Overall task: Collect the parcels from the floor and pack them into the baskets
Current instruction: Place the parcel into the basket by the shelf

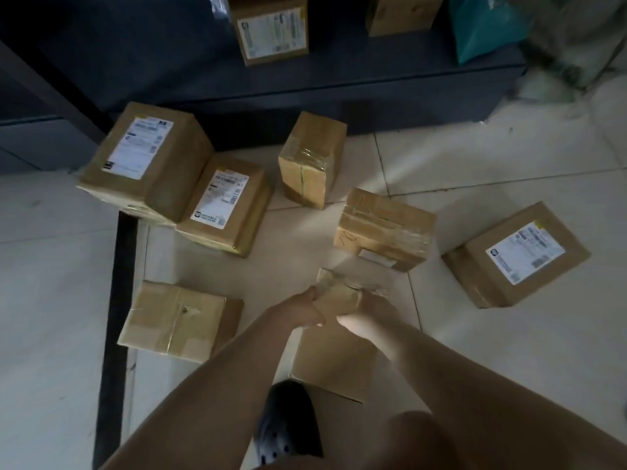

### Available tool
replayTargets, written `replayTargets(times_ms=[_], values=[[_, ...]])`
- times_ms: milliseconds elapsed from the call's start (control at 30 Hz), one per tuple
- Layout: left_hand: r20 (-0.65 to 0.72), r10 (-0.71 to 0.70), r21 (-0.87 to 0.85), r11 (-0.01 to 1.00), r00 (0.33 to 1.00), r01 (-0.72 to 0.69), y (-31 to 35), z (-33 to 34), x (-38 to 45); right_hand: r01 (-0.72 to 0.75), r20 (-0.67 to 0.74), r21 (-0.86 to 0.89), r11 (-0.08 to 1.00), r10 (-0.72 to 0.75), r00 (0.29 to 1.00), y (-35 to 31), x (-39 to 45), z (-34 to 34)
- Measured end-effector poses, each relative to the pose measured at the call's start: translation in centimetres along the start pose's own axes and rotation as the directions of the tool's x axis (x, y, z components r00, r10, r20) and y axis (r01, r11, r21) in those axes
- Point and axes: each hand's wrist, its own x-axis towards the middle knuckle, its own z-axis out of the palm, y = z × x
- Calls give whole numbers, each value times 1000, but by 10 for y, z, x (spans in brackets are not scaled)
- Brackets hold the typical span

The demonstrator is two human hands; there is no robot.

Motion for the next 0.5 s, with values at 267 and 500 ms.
replayTargets(times_ms=[267,500], values=[[-472,-47,-430,884,881,-184,-9,-17,20,230,-279,151,961,-182,943,-12,33,14],[-458,-128,-144,987,880,68,-6,13,10,55,-87,750,659,16,996,-8,37,25]])
